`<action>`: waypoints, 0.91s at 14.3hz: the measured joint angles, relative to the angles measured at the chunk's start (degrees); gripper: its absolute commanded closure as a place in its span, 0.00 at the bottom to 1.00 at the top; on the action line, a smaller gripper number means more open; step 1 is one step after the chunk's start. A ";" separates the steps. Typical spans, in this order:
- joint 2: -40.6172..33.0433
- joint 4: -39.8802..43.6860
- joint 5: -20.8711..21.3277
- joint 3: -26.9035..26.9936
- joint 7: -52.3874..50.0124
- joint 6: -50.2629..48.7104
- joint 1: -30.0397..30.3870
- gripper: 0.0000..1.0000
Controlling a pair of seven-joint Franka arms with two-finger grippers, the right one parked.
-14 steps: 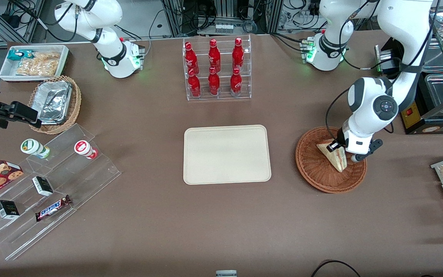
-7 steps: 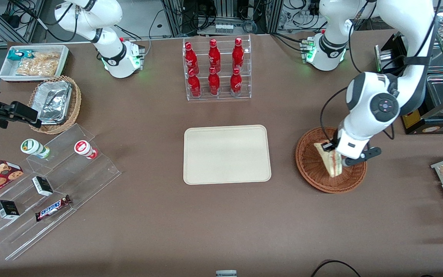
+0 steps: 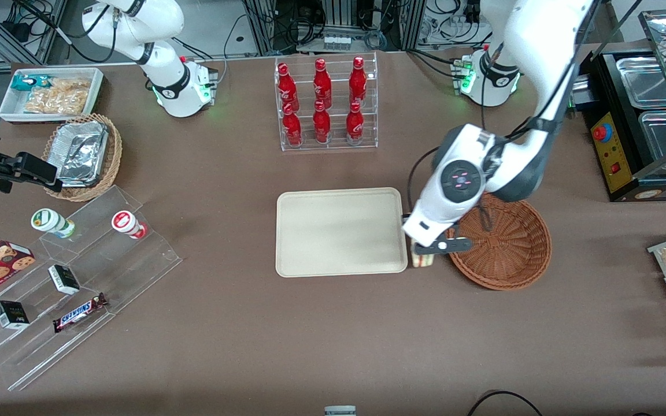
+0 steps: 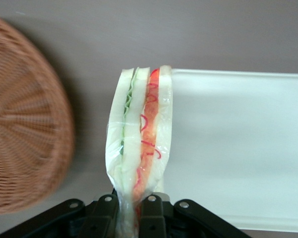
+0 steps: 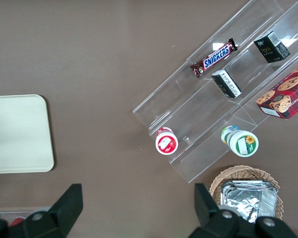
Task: Place sandwich from basket to tray
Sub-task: 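Carry the sandwich with the left gripper over the beige tray and lower it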
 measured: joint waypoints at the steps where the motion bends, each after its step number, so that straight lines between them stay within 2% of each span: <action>1: 1.97 2.18 0.14 0.00 -2.06 -0.37 -2.40 0.93; 6: 9.72 10.15 0.44 0.06 -10.53 -0.41 -11.55 0.94; 11: 15.62 16.17 1.07 0.13 -13.59 -0.09 -14.24 0.94; 13: 16.90 16.85 1.43 0.13 -14.53 1.90 -14.81 0.87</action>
